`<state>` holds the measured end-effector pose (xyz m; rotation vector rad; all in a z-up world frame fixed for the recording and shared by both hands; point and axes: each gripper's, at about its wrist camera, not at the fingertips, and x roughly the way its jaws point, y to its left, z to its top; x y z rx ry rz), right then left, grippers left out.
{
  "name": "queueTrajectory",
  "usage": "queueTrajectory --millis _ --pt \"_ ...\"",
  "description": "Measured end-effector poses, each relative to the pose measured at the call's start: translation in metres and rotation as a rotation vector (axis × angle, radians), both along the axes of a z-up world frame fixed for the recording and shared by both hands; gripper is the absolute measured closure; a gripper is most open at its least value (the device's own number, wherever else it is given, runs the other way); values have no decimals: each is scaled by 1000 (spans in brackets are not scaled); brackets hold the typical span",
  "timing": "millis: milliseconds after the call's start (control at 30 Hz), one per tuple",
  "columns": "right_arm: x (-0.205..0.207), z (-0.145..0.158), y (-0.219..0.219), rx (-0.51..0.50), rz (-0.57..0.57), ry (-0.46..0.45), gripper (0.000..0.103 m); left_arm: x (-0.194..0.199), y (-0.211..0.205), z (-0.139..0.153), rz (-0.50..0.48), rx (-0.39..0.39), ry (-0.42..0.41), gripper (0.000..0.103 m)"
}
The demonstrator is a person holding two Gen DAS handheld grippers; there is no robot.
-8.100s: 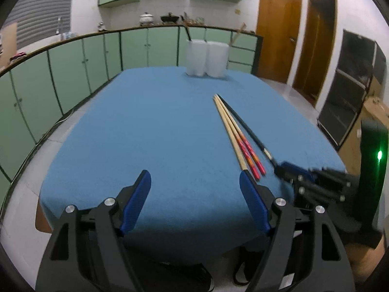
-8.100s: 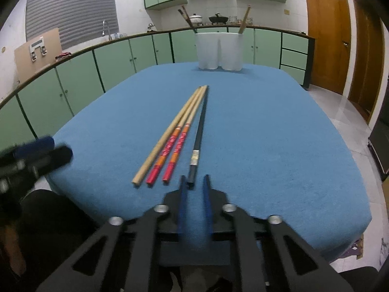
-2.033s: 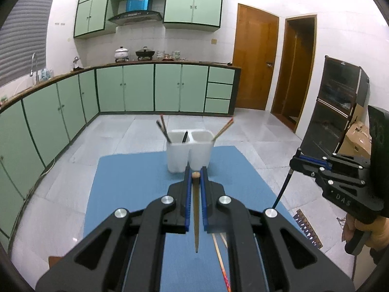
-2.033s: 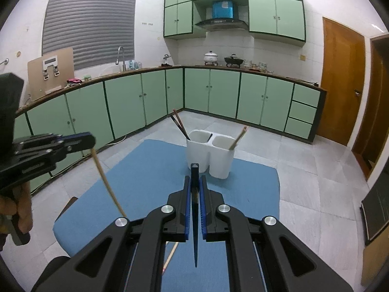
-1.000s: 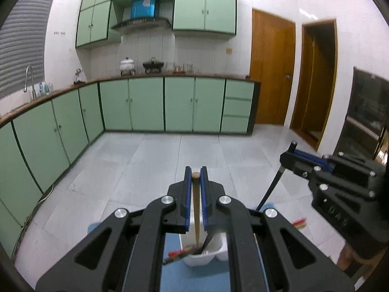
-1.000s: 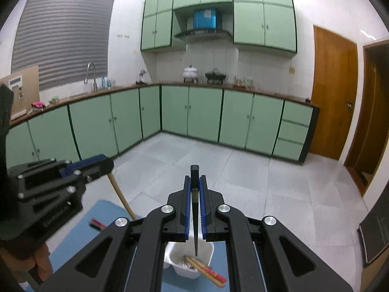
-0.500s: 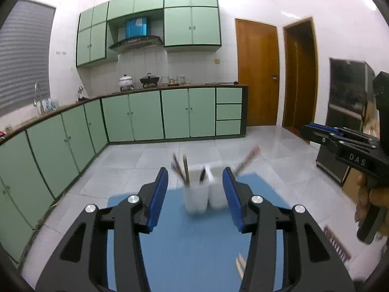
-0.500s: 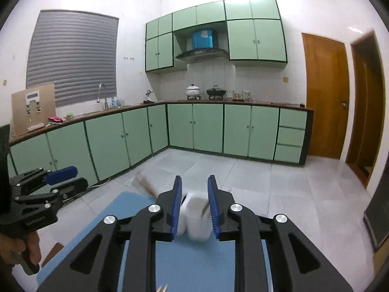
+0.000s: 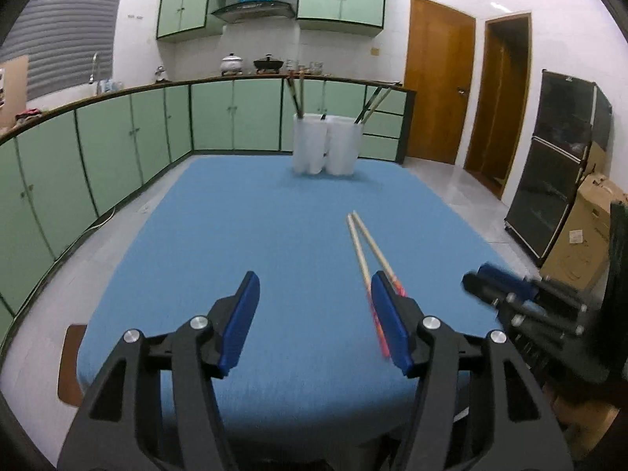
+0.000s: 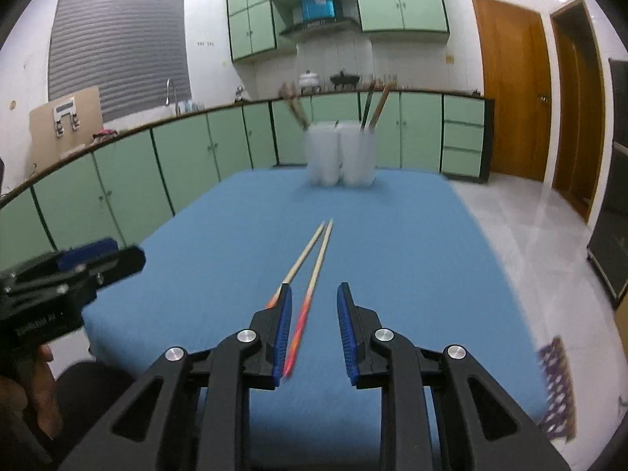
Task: Organize utensils
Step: 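Move both open grippers down to the two red-patterned chopsticks, then grasp a red-patterned chopstick end with right while left grasps the other one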
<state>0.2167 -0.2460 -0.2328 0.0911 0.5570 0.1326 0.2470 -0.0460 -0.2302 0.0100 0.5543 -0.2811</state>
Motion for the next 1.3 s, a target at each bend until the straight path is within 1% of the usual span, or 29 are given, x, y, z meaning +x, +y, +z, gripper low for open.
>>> queueTrajectory --millis 33,100,167,233,367,433,467,533,667,700,867,1033,1167,1233,1267,1300 --pt "-1 -5 2 1 2 10 80 -3 3 -3 6 -4 7 45" --pt "-1 -18 8 -5 6 38 80 -5 8 -3 25 0 -3 45" --pt "2 -25 11 -19 0 47 80 -4 12 -2 41 -2 -6 45" --pt "8 -29 11 -15 -6 66 80 -2 17 0 51 -20 1 44" --pt "17 -39 14 -42 -6 95 80 1 15 -2 51 -18 12 44" --pt "17 -44 13 -68 -12 94 82 2 9 -10 38 -19 31 44" --pt "17 -44 10 -79 -23 91 88 3 6 -13 32 -16 37 44" --pt "19 -44 -1 -66 -59 97 96 6 -5 -21 8 -10 58 44" --pt "21 -46 -41 -4 -168 119 95 10 -24 -34 -30 2 84 44" --pt "20 -46 -47 5 -181 121 95 11 -29 -38 -37 8 92 44" --pt "17 -46 -54 12 -189 118 95 17 -50 -55 -59 16 140 45" --pt "19 -43 -58 36 -181 122 94 18 -68 -67 -76 44 150 45" --pt "19 -44 -59 33 -168 120 92 22 -71 -76 -53 52 169 50" --pt "19 -44 -58 20 -155 116 89 23 -72 -75 -49 51 160 59" --pt "18 -44 -56 10 -151 112 88 24 -72 -75 -47 50 159 65" --pt "18 -45 -55 2 -147 111 87 24 -72 -76 -45 49 156 75"
